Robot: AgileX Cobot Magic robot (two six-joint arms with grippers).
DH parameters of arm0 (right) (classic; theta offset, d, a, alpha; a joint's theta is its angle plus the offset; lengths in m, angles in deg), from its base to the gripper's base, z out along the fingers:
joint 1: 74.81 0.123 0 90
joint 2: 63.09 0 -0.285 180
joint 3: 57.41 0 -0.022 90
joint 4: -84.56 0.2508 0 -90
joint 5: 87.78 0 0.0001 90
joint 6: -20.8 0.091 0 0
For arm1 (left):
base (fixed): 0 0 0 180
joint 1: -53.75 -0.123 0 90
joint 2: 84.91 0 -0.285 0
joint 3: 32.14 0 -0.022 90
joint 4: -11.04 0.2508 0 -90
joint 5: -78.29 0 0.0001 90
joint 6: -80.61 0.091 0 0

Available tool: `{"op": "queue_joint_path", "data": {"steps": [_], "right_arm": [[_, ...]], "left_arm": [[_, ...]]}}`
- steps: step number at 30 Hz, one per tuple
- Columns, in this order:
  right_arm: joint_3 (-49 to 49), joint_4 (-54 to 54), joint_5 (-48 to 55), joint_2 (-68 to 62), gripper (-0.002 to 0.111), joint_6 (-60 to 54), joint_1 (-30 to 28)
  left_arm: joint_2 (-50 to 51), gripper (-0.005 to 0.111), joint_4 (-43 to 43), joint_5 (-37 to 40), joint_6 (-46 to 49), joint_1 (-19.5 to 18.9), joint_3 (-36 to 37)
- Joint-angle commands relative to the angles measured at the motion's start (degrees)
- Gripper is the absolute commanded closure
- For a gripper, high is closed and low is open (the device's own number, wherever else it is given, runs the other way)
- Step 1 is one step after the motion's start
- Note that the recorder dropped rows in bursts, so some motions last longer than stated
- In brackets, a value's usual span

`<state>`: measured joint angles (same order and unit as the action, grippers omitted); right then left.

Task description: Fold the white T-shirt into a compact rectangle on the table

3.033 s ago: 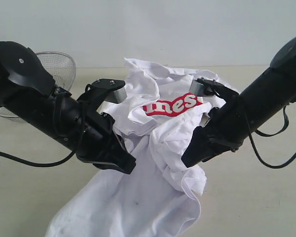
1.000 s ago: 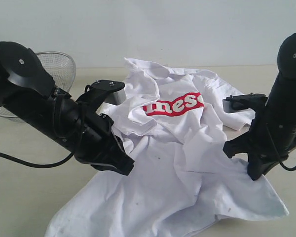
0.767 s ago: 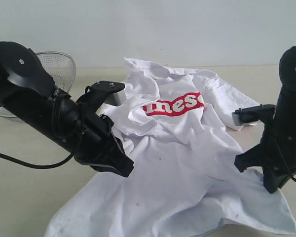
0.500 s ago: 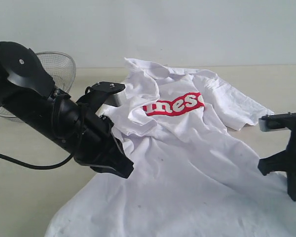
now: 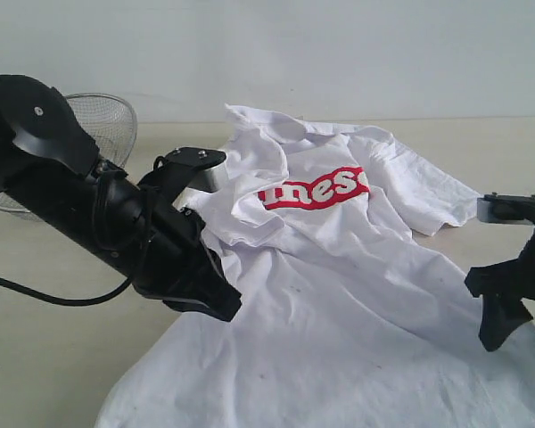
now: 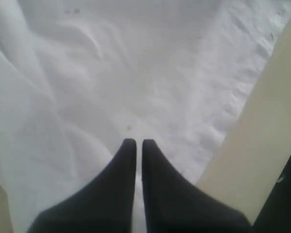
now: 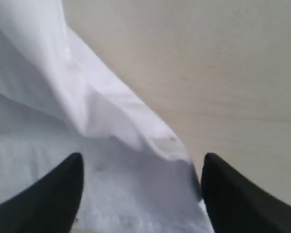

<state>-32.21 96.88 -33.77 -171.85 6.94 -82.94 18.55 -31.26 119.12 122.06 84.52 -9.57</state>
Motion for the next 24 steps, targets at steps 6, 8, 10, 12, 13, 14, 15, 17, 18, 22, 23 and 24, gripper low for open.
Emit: {"op": "queue_joint_path", "data": {"steps": [6, 8, 10, 12, 13, 14, 15, 17, 18, 22, 23, 24], "right_arm": [[-0.09, -4.14, -9.56, 4.35, 0.076, 7.71, -0.45], [-0.09, -4.14, -13.47, 6.4, 0.09, 7.97, -0.45], [-0.28, -4.14, -16.82, 7.9, 0.106, 7.79, -0.45], [-1.78, -4.14, -18.08, 8.26, 0.108, 7.79, -0.45], [-3.19, -3.97, -17.72, 8.26, 0.108, 7.63, -0.45], [-4.73, -3.78, -17.61, 8.26, 0.108, 7.14, -0.45], [-6.02, -3.78, -17.61, 8.26, 0.108, 7.14, -0.45], [-9.96, -3.37, -18.03, 7.62, 0.108, 6.78, -0.45], [-12.35, -1.78, -17.7, 6.48, 0.108, 5.45, -0.45], [-23.03, 8.87, -14.01, -1.49, 0.108, -1.28, -0.45], [-26.09, 11.75, -13.08, -4.22, 0.108, -2.97, -0.45], [-29.32, 14.37, -12.07, -6.97, 0.108, -4.4, -0.45]], "left_arm": [[-5.78, 0.102, 1.47, -1.16, -0.36, 0.41, 0.1], [-6.74, 0.102, 1.65, -1.63, -0.36, 0.41, 0.1], [-7.34, 0.102, 2.18, -2.95, -0.36, 0.41, 0.1], [-7.44, 0.102, 2.7, -4.97, -0.36, 0.28, 0.1], [-7.44, 0.102, 3.01, -6.4, -0.87, 0.14, 0.1], [-7.44, 0.102, 3.47, -7.63, -1.31, 0.14, 0.1], [-7.44, 0.102, 3.6, -9.36, -1.88, -0.13, 0.1], [-7.44, 0.102, 3.6, -13.25, -2.55, -0.55, 0.1], [-7.44, 0.102, 3.49, -15.3, -3.13, -0.98, 0.1], [-7.34, 0.102, 2.75, -22.94, -3.38, -3.66, -0.14], [-7.25, 0.102, 2.75, -23.94, -3.38, -4.52, -0.53], [-7.03, 0.102, 2.75, -24.85, -3.38, -5.86, -1.14]]}}
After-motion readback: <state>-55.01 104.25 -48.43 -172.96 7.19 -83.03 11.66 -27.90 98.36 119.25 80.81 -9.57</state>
